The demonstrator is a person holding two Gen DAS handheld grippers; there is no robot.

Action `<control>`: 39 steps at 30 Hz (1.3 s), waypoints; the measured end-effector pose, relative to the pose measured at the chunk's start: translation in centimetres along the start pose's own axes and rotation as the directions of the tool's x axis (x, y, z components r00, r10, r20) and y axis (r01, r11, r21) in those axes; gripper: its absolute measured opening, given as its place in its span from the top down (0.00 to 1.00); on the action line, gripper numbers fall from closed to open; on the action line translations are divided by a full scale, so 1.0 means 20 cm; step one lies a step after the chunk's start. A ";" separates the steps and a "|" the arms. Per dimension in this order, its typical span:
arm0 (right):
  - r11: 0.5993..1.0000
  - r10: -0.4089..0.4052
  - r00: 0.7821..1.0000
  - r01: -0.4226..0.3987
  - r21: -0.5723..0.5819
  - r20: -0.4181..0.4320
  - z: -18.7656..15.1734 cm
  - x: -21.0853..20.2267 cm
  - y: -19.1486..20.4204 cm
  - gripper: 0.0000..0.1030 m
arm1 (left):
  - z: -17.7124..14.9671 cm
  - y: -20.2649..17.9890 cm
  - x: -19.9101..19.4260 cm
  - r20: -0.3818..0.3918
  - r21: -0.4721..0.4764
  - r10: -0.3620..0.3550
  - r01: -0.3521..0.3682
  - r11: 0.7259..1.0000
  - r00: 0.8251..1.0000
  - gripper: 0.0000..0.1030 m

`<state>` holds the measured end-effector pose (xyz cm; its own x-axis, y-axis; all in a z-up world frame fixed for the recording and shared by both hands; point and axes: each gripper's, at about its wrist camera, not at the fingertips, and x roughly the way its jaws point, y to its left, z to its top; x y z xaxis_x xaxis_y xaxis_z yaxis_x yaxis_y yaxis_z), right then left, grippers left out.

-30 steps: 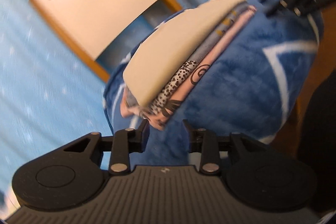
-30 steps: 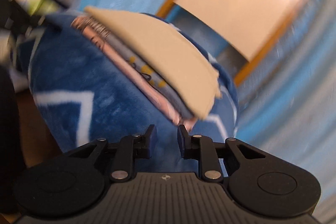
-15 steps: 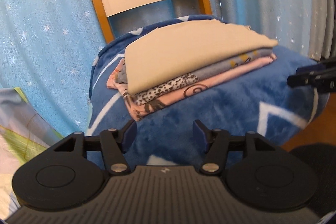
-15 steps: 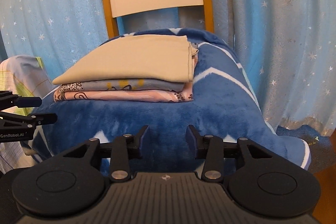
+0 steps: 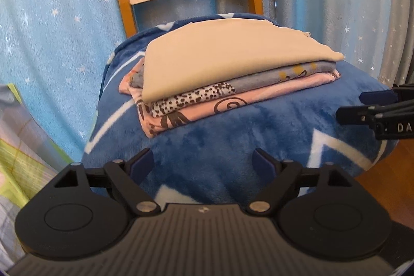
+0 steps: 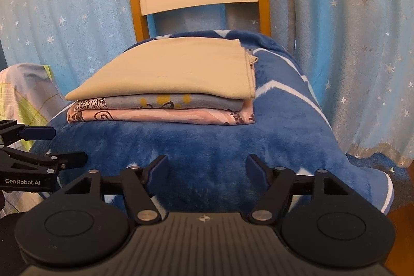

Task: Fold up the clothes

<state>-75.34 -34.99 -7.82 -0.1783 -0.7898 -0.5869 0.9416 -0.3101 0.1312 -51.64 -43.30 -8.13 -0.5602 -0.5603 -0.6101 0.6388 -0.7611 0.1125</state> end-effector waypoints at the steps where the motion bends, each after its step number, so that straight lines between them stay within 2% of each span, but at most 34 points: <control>1: 1.000 -0.003 1.000 0.003 -0.003 -0.001 0.00 0.00 0.01 0.30 | 0.00 0.01 0.00 -0.001 -0.014 -0.004 0.004 1.000 1.000 0.19; 6: 1.000 -0.009 1.000 0.008 -0.014 -0.008 0.01 0.02 0.02 0.28 | -0.01 0.03 0.02 0.000 -0.044 -0.013 0.013 0.999 1.000 0.15; 9: 1.000 -0.013 1.000 0.013 -0.026 0.002 0.01 0.01 0.02 0.29 | -0.01 0.03 0.00 0.018 -0.031 -0.002 0.003 1.000 1.000 0.15; 12: 0.995 -0.027 0.999 0.030 -0.093 0.037 0.04 0.00 0.04 0.29 | 0.02 0.02 -0.04 0.075 0.068 0.034 -0.039 0.997 0.997 0.15; 14: 0.984 -0.033 0.997 0.044 -0.173 0.067 0.07 -0.02 0.07 0.29 | 0.03 0.01 -0.07 0.129 0.181 0.055 -0.078 0.980 0.990 0.15; 16: 0.953 -0.032 0.995 0.057 -0.299 0.090 0.09 -0.01 0.11 0.29 | 0.04 0.00 -0.10 0.183 0.312 0.055 -0.111 0.944 0.982 0.16; 17: 0.929 -0.030 0.994 0.065 -0.364 0.101 0.10 -0.01 0.13 0.29 | 0.04 -0.01 -0.11 0.205 0.376 0.051 -0.127 0.918 0.977 0.16; 18: 0.898 -0.028 0.993 0.074 -0.434 0.111 0.11 -0.01 0.16 0.32 | 0.04 -0.02 -0.11 0.220 0.440 0.044 -0.140 0.887 0.974 0.21; 20: 0.810 -0.032 0.991 0.100 -0.578 0.126 0.12 0.02 0.20 0.42 | 0.04 -0.03 -0.10 0.236 0.559 0.052 -0.180 0.809 0.970 0.39; 21: 0.761 -0.041 0.990 0.117 -0.638 0.134 0.12 0.04 0.22 0.52 | 0.03 -0.03 -0.08 0.236 0.605 0.053 -0.190 0.773 0.970 0.56; 22: 0.713 -0.048 0.989 0.131 -0.688 0.139 0.12 0.06 0.23 0.58 | 0.03 -0.02 -0.07 0.235 0.639 0.056 -0.198 0.744 0.970 0.64; 25: 0.593 -0.066 0.988 0.154 -0.790 0.143 0.10 0.12 0.24 0.65 | 0.01 -0.01 -0.03 0.241 0.707 0.051 -0.211 0.675 0.969 0.65; 27: 0.541 -0.078 0.986 0.163 -0.825 0.144 0.09 0.15 0.23 0.65 | 0.00 -0.01 0.00 0.245 0.737 0.050 -0.219 0.639 0.968 0.64; 31: 0.479 -0.090 0.985 0.173 -0.861 0.148 0.06 0.19 0.19 0.65 | -0.01 -0.02 0.06 0.250 0.779 0.047 -0.229 0.584 0.967 0.63; 35: 0.434 -0.100 0.984 0.177 -0.883 0.149 0.03 0.21 0.17 0.64 | -0.05 -0.06 0.11 0.258 0.843 0.042 -0.246 0.479 0.965 0.61; 36: 0.421 -0.100 0.984 0.179 -0.889 0.150 0.03 0.21 0.17 0.64 | -0.05 -0.07 0.12 0.267 0.850 0.044 -0.257 0.461 0.963 0.60; 38: 0.429 -0.099 0.983 0.180 -0.885 0.152 0.03 0.22 0.16 0.63 | -0.04 -0.07 0.15 0.284 0.847 0.054 -0.277 0.455 0.957 0.59; 39: 0.448 -0.100 0.983 0.182 -0.876 0.153 0.04 0.21 0.16 0.62 | -0.03 -0.07 0.16 0.291 0.837 0.059 -0.285 0.467 0.955 0.59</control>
<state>-73.42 -39.75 -9.20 -0.3134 -0.8262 -0.4682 0.6392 0.1811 -0.7474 -53.99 -43.89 -10.71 -0.6506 -0.6754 -0.3473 0.0159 -0.4693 0.8829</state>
